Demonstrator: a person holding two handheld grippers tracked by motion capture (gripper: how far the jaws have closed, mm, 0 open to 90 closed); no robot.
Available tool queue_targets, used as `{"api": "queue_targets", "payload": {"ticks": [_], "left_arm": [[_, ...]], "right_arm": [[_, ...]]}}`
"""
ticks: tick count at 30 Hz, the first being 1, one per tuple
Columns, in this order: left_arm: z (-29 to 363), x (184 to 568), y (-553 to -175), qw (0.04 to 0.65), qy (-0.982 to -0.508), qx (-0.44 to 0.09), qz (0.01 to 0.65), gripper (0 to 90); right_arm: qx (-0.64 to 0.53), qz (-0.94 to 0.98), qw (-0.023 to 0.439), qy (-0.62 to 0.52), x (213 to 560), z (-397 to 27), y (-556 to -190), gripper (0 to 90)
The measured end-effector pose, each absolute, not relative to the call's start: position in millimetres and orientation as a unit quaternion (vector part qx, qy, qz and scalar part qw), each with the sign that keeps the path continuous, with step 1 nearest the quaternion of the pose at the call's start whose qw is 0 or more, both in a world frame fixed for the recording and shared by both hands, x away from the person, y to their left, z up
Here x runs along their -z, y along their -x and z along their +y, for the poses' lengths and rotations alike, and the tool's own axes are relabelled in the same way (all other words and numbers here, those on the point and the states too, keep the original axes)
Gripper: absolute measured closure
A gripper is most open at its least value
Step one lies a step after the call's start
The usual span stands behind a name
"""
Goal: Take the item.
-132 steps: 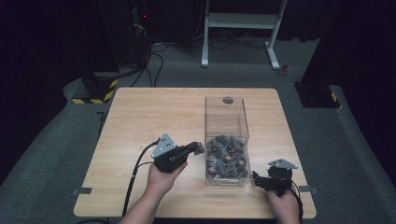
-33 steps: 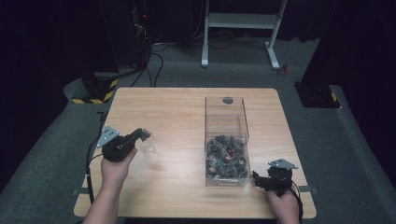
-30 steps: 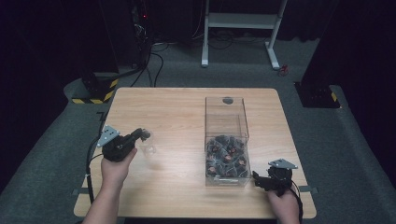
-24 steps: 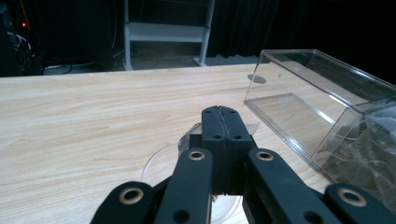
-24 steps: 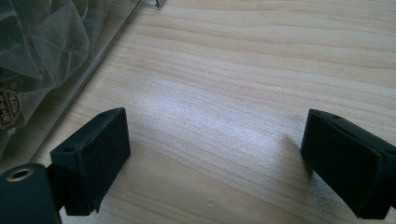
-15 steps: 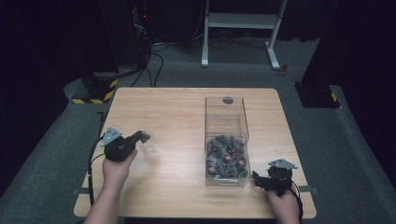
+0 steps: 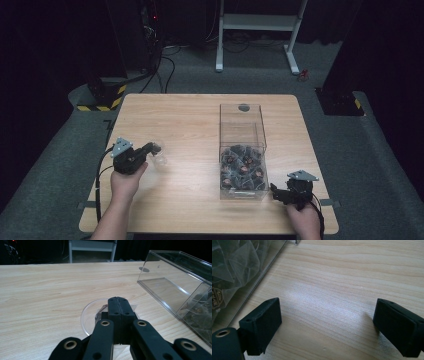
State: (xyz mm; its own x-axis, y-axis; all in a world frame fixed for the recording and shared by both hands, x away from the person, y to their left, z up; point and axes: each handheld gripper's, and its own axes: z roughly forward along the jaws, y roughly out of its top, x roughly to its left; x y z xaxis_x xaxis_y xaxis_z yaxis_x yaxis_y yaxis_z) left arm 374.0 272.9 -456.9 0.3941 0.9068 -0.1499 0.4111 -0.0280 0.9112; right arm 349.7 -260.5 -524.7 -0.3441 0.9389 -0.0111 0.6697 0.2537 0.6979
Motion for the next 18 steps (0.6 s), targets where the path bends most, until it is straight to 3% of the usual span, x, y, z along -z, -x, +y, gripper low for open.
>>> {"api": "queue_targets", "payload": {"ticks": [6, 7, 9, 13, 18], "left_arm": [[271.6, 456.8, -374.6, 0.494, -0.671, -0.249, 0.494, 89.9], [272.1, 456.4, -374.9, 0.493, -0.671, -0.252, 0.494, 88.2], [272.4, 454.8, -375.5, 0.495, -0.668, -0.25, 0.497, 75.4], [271.0, 452.7, -374.8, 0.495, -0.669, -0.25, 0.495, 68.5], [269.2, 450.4, -373.6, 0.497, -0.67, -0.25, 0.491, 66.0]], "right_arm": [[-0.306, 0.76, 0.22, -0.529, 524.8, -260.5, -349.7, 8.0], [-0.306, 0.761, 0.22, -0.529, 524.8, -260.5, -349.7, 8.0], [-0.306, 0.76, 0.22, -0.529, 524.8, -260.5, -349.7, 8.0], [-0.306, 0.761, 0.22, -0.529, 524.7, -260.5, -349.7, 8.0], [-0.306, 0.76, 0.22, -0.529, 524.8, -260.5, -349.7, 8.0]]}}
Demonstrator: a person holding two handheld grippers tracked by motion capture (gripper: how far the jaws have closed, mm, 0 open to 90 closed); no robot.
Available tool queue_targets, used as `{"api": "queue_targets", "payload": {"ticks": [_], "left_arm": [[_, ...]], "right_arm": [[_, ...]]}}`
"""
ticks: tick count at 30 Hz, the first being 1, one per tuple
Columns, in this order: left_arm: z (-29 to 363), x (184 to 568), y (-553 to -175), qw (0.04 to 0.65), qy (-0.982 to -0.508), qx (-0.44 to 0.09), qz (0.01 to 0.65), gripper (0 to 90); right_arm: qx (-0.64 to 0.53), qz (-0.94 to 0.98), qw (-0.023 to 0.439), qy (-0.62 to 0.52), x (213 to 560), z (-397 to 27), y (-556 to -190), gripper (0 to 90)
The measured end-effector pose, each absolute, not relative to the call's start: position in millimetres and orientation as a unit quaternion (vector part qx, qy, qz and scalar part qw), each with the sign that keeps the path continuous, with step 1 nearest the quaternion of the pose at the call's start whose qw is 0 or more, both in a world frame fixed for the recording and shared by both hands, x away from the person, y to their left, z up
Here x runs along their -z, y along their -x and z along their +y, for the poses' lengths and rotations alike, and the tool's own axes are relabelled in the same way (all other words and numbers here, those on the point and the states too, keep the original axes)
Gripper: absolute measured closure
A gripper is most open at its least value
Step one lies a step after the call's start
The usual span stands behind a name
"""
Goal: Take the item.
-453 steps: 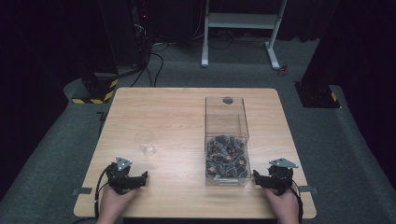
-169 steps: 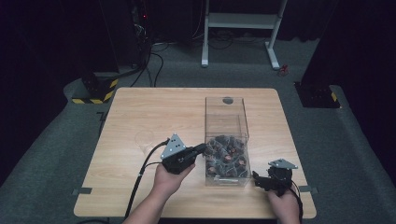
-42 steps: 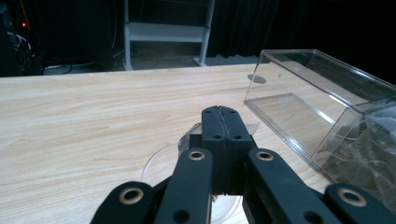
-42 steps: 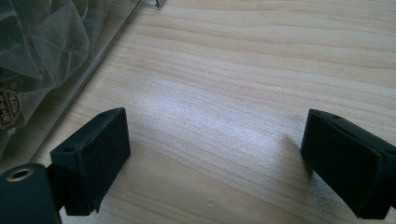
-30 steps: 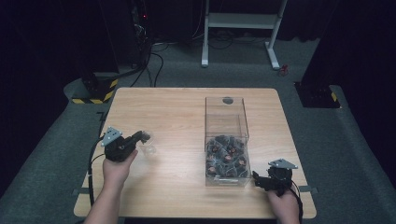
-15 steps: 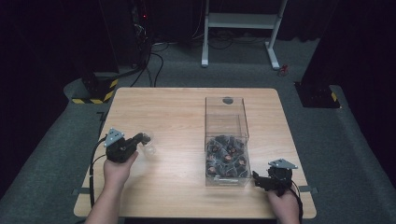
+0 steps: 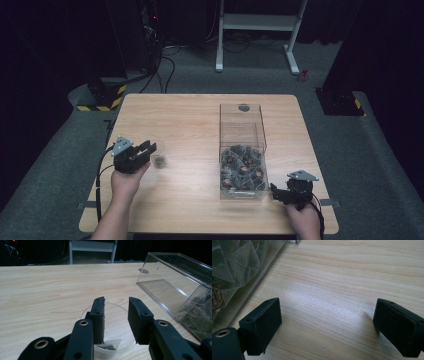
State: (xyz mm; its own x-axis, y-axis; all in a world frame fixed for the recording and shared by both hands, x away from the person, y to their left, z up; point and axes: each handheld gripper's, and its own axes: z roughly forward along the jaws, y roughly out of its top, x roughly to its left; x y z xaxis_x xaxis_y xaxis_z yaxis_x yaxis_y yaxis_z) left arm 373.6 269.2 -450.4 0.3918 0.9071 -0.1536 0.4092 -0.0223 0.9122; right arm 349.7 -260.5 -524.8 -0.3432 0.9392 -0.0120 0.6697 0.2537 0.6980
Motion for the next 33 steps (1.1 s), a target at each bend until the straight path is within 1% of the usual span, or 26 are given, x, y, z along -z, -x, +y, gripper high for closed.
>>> {"api": "queue_targets", "payload": {"ticks": [20, 33], "left_arm": [[258, 446, -366, 0.499, -0.68, -0.248, 0.477, 65.9], [246, 450, -360, 0.494, -0.696, -0.243, 0.461, 65.1]], "right_arm": [[-0.306, 0.76, 0.22, -0.529, 525, -260, -350, 8.0], [-0.306, 0.76, 0.22, -0.529, 525, -260, -350, 8.0]]}}
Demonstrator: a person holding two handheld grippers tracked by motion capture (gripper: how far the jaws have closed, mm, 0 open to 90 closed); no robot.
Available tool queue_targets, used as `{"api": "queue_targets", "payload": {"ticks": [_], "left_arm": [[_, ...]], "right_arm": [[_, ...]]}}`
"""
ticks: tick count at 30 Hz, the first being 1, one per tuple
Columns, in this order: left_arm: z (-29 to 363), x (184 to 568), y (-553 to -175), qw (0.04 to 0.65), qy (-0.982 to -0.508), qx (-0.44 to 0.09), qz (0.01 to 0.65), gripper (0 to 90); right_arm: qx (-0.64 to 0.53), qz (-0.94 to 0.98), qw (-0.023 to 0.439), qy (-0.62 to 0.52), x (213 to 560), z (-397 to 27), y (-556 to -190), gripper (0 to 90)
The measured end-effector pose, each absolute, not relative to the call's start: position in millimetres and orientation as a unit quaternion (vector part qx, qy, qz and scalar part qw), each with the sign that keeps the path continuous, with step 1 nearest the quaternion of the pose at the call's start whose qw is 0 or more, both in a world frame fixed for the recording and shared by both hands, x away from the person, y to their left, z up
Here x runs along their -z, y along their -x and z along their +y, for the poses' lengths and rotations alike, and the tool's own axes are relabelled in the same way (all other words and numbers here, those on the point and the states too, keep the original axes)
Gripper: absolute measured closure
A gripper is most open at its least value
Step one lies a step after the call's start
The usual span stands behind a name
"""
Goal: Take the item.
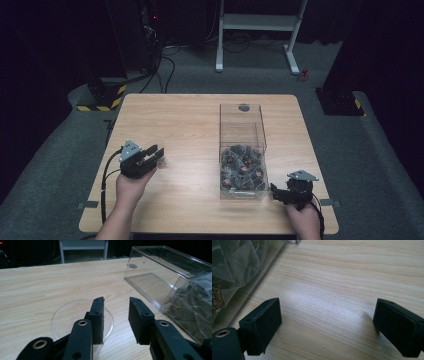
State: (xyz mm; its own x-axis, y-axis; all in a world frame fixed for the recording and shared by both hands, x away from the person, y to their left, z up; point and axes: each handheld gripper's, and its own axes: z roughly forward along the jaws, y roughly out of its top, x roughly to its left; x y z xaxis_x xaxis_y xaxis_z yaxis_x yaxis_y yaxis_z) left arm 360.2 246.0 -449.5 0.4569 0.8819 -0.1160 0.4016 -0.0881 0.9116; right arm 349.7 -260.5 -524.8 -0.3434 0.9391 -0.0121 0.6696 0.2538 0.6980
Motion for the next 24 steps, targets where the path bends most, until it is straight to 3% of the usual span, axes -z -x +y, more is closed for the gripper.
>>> {"api": "queue_targets", "payload": {"ticks": [6, 24], "left_arm": [[241, 455, -354, 0.49, -0.707, -0.233, 0.454, 63.9], [233, 489, -330, 0.443, -0.753, -0.196, 0.446, 49.0]], "right_arm": [[-0.306, 0.761, 0.22, -0.529, 525, -261, -350, 8.0], [-0.306, 0.76, 0.22, -0.529, 525, -260, -350, 8.0]]}}
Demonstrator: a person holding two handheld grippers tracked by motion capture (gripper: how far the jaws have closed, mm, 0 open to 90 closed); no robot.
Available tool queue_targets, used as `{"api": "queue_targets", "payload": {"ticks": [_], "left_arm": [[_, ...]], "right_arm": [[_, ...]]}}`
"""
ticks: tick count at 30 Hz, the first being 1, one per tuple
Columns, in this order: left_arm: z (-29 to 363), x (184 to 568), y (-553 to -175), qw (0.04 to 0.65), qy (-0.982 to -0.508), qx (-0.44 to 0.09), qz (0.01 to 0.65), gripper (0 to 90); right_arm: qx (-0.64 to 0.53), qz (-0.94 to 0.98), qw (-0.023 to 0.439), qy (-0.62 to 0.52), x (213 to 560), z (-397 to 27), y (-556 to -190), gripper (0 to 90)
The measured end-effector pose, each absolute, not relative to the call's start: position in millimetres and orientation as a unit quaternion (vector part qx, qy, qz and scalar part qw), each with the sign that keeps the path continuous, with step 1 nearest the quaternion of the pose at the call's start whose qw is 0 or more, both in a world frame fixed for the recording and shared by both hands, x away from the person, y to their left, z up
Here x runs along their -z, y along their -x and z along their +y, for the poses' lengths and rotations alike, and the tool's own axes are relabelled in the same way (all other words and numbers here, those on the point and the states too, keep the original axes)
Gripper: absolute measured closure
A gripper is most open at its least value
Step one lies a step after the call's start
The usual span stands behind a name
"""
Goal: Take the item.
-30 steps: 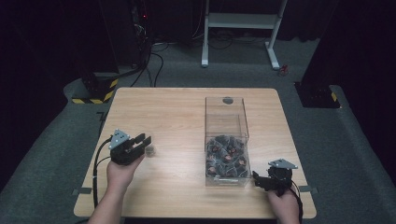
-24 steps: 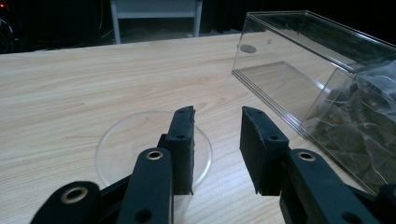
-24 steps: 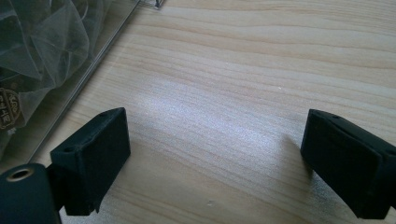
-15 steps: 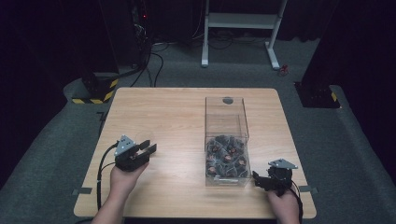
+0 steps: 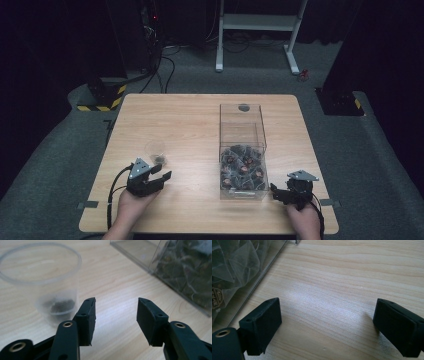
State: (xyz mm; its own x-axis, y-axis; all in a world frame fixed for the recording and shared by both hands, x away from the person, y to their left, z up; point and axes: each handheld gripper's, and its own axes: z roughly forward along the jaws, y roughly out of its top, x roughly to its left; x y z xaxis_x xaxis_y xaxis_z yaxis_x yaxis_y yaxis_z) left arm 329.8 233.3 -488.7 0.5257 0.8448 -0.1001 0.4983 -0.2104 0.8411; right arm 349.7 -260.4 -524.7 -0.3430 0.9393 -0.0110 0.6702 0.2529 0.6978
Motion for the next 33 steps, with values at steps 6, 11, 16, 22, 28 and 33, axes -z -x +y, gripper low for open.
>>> {"api": "queue_targets", "payload": {"ticks": [6, 11, 16, 22, 28, 33], "left_arm": [[236, 503, -324, 0.405, -0.773, -0.198, 0.447, 41.5], [242, 513, -318, 0.376, -0.781, -0.205, 0.454, 35.5], [250, 525, -310, 0.335, -0.792, -0.222, 0.46, 26.4], [254, 530, -310, 0.332, -0.768, -0.219, 0.502, 11.6], [254, 530, -309, 0.334, -0.766, -0.221, 0.503, 11.5], [255, 530, -310, 0.335, -0.767, -0.219, 0.502, 11.5]], "right_arm": [[-0.306, 0.761, 0.22, -0.529, 525, -260, -350, 8.0], [-0.306, 0.76, 0.22, -0.529, 525, -260, -350, 8.0], [-0.306, 0.76, 0.22, -0.529, 525, -260, -350, 8.0], [-0.306, 0.76, 0.22, -0.529, 525, -260, -350, 8.0], [-0.306, 0.761, 0.221, -0.529, 525, -260, -350, 8.0], [-0.306, 0.761, 0.22, -0.529, 525, -261, -350, 8.0]]}}
